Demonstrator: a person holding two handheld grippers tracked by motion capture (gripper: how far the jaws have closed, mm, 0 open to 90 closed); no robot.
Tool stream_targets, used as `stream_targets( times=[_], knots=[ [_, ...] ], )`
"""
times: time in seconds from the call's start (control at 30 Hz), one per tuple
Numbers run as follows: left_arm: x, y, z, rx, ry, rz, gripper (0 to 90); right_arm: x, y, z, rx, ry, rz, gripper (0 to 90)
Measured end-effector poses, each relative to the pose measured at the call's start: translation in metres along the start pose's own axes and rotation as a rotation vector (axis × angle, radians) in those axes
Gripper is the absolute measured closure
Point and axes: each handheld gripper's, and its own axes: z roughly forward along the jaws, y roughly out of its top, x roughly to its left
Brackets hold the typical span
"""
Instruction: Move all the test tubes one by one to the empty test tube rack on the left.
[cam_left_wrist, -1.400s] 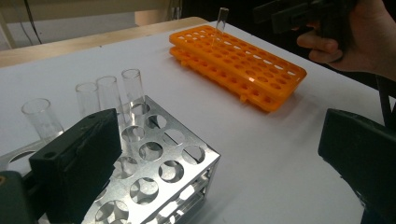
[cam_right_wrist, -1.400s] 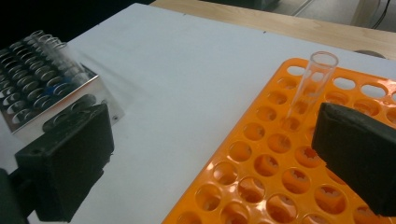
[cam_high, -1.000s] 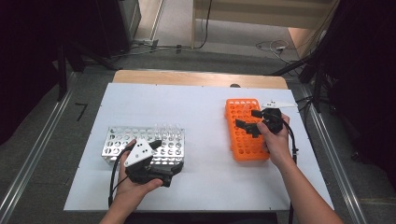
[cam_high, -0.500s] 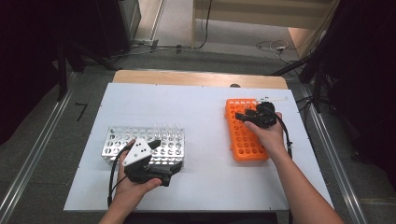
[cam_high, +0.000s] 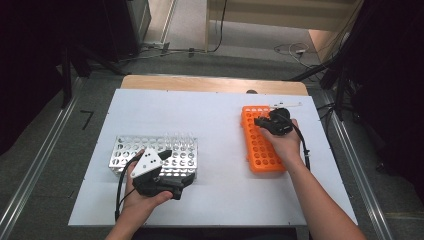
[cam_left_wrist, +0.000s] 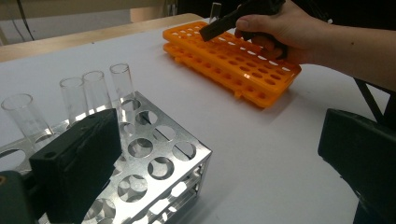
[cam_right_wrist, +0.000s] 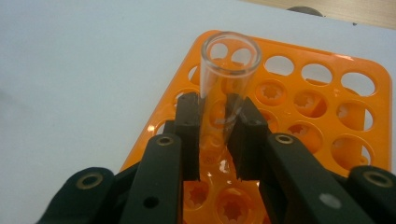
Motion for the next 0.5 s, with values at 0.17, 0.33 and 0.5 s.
stream_targets(
  times=[0.17, 0.33, 0.5],
  knots=[
    [0.0, 0.0, 0.0, -0.001, 0.001, -0.001, 0.0, -0.001, 0.001, -0.003, -0.015, 0.008, 0.008, 73.1],
    [0.001, 0.0, 0.001, -0.002, 0.005, -0.003, 0.0, -0.003, 0.004, -0.013, -0.053, 0.017, -0.003, 73.2],
    [-0.001, 0.0, 0.001, -0.001, 0.005, -0.002, 0.0, -0.002, 0.006, -0.027, -0.096, 0.028, -0.013, 73.2]
  ],
)
